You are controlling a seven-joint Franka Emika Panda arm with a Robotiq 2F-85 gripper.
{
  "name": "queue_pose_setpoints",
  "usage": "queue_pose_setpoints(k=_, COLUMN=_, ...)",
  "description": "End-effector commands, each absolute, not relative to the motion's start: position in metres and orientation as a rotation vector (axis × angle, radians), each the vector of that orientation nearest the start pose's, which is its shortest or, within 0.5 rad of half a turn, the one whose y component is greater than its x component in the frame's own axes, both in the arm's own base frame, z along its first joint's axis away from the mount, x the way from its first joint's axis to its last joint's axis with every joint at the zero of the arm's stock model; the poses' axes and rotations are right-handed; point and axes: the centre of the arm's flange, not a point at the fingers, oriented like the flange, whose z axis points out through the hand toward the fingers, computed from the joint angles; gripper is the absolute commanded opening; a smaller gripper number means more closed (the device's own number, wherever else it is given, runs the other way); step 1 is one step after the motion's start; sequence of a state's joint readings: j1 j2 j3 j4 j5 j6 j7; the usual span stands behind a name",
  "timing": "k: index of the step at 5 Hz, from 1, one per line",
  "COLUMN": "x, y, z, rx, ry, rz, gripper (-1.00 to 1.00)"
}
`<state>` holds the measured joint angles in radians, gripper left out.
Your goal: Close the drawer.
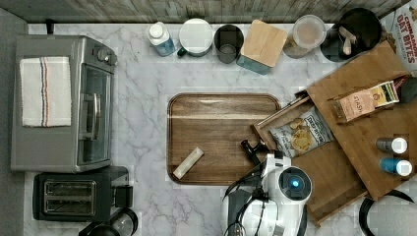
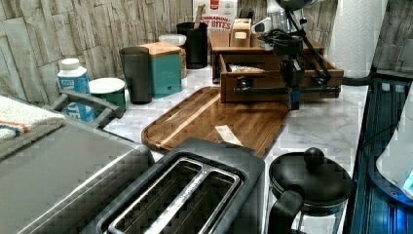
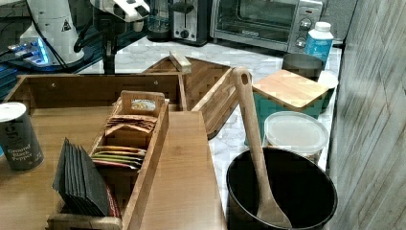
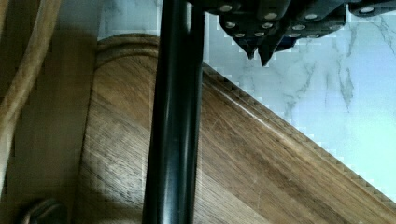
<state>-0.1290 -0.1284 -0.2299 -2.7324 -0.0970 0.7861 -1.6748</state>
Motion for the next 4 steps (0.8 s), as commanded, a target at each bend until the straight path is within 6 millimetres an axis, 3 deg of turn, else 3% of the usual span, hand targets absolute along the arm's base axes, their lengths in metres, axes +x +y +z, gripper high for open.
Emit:
queue_pose_setpoints(k=1, x=0.427, y=-0.212, z=0.321, rx=-2.976, ry=-1.187, rz=-0.109, gripper=-1.0)
queue_pose_setpoints(k=3, x=0.463, y=-0.265, z=0.363, rx=-3.045, ry=-1.145, rz=-0.132, gripper=-1.0)
queue_pose_setpoints(k=4, x=0.471, y=-0.295, z=0.359, rx=-3.1, ry=-1.106, rz=-0.232, gripper=-1.0)
